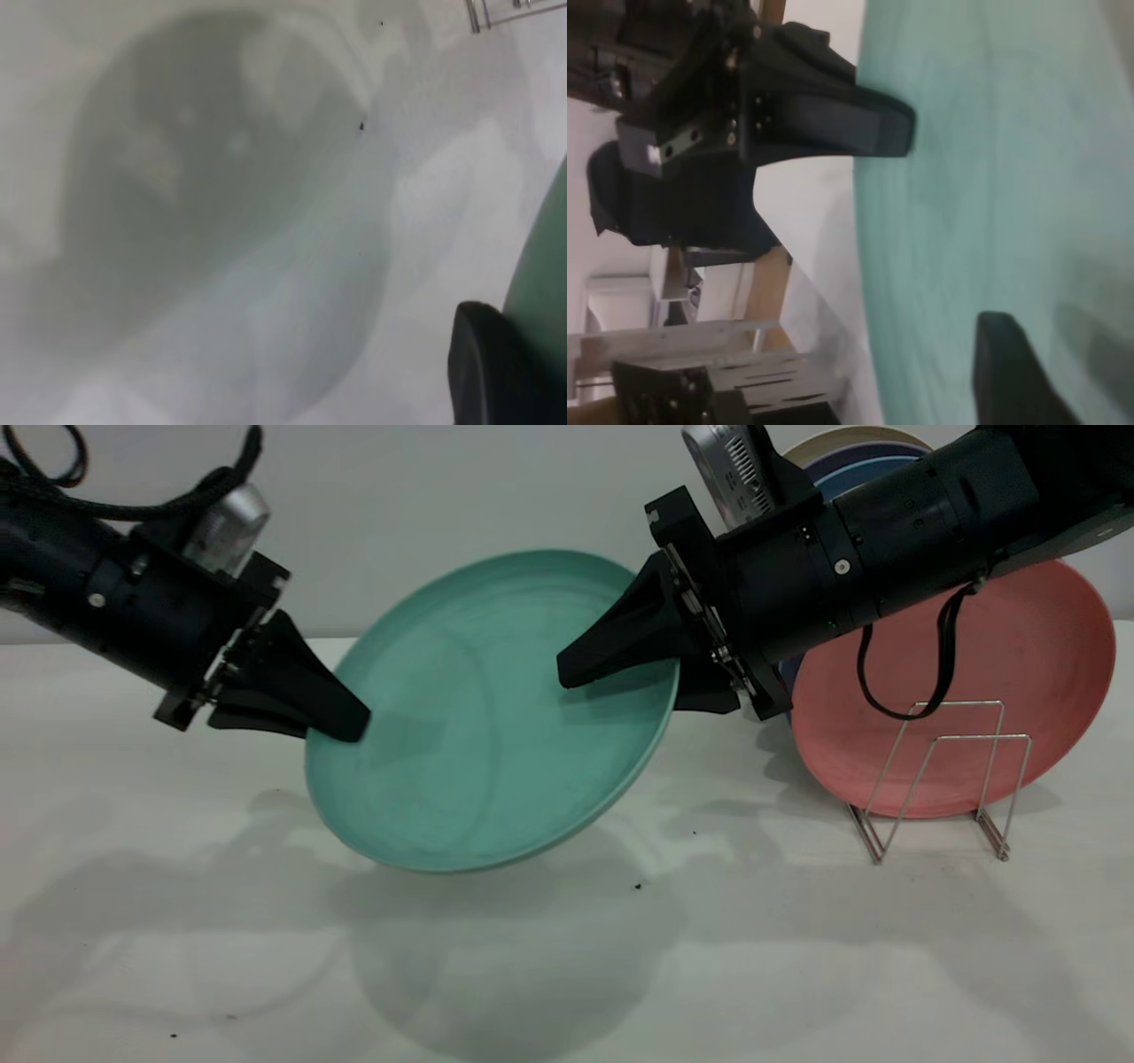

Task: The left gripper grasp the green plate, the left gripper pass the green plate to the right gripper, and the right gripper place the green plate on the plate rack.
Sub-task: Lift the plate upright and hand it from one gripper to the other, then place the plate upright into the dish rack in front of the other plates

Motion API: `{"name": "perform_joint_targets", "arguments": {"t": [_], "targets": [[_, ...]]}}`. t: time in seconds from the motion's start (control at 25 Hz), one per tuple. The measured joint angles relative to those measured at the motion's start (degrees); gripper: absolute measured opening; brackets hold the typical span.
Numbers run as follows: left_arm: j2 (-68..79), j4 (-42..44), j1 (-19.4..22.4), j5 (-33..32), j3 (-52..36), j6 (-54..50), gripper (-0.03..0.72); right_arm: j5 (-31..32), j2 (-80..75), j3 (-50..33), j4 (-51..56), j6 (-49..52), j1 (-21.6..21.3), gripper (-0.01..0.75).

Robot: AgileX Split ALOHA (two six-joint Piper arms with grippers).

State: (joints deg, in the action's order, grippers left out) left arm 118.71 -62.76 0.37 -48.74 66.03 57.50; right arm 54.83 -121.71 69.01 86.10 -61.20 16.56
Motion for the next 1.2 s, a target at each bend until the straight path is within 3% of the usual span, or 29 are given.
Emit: {"name": "perform_joint_targets", "arguments": {"t": [0.08, 0.2, 0.44, 0.6, 0.76, 0.96, 1.2], "targets": [[0.00, -0.14, -0.07, 0.30, 0.00, -0.05, 0.054, -0.44, -0.22, 0.00, -0.33, -1.01, 0.00, 0.193], [0.00, -0.18, -0.07, 0.44, 0.00, -0.10, 0.153, -0.91, -0.48, 0.00, -0.64, -2.23, 0.00, 0.180], [-0.07, -0.18, -0.07, 0.37, 0.00, -0.16, 0.528, -0.92, -0.43, 0.00, -0.97, -5.56, -0.22, 0.158], [-1.79, 0.95, 1.33, -2.16, 0.00, -0.16, 0.683, -0.75, 0.43, 0.00, -2.54, -7.48, -1.85, 0.121], [-6.00, 2.25, 3.84, -5.54, 0.00, -0.16, 0.701, -0.57, 2.65, 0.00, -6.31, -7.75, -4.26, 0.121], [-12.49, 2.60, 6.90, -6.42, 0.00, 0.00, 0.648, -0.54, 6.13, 0.00, -13.72, -9.40, -6.44, 0.121], [-17.28, 2.66, 7.40, -6.62, 0.00, 0.83, 0.582, -5.31, 17.04, 0.00, -25.78, -24.17, -6.48, 0.121]]}}
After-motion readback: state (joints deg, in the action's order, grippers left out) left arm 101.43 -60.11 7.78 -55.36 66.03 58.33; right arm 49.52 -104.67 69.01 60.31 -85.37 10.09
